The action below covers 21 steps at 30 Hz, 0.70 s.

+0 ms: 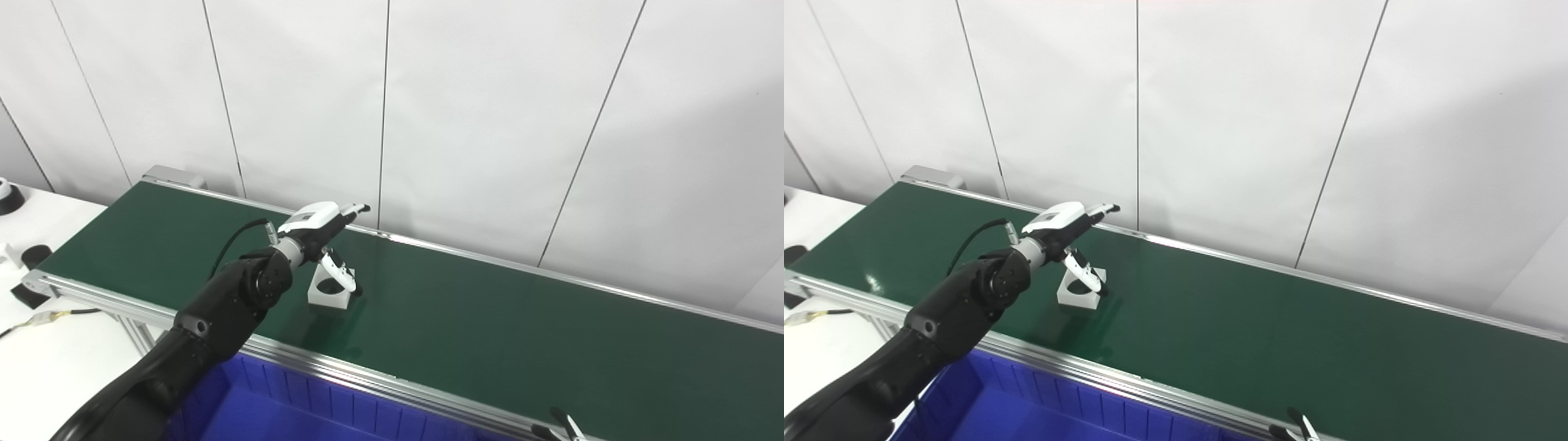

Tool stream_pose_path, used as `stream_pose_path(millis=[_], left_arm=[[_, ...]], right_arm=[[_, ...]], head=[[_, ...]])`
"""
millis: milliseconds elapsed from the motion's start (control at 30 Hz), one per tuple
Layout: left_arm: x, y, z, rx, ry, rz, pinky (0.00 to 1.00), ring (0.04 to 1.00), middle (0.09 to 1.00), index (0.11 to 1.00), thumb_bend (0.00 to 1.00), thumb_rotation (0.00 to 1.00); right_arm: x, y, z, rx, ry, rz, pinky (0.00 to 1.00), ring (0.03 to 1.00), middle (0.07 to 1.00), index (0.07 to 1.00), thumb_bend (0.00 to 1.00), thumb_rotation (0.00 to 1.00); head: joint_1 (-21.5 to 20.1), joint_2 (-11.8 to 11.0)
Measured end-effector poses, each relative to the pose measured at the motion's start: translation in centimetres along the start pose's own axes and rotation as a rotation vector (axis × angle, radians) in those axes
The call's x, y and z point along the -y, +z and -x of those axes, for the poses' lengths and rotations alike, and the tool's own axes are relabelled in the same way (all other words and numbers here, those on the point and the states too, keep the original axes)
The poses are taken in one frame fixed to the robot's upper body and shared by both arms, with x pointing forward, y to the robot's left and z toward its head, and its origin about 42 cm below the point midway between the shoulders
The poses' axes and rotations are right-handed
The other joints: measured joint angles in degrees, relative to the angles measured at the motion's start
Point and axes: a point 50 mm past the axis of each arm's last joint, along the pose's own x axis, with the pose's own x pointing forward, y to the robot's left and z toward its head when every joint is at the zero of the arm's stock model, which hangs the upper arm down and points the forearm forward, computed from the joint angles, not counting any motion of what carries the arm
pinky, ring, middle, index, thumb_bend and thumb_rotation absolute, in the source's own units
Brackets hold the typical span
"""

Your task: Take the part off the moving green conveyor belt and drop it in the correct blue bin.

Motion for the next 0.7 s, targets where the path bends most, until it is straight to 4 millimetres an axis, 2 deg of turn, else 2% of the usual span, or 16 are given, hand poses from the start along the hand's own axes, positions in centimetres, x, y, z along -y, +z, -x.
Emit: stream_pose_path(millis=[200,500,700], left_arm=[[0.8,0.1,-0.6,-0.015,-0.025,-0.145,1.0,0.999,0.991,0.969,0.91,0.22],[2.0,0.8,-1.0,-0.012,-0.071,-0.264,1.0,0.998,0.986,0.958,0.88,0.24],[2.5,1.5,-1.3,-0.009,-0.078,-0.284,1.0,0.997,0.985,0.961,0.88,0.24]], right_arm=[[-0.1,0.1,0.0,0.009,-0.003,-0.031,0.74,0.828,0.85,0.974,0.87,0.02],[0.0,0.2,0.2,0.037,-0.009,-0.052,0.74,0.825,0.847,0.978,0.87,0.03],[0.1,0.2,0.3,0.051,-0.006,-0.062,0.71,0.821,0.854,0.984,0.87,0.04]], head=[[-0.18,0.53],[-0.26,0.44],[0.0,0.62]])
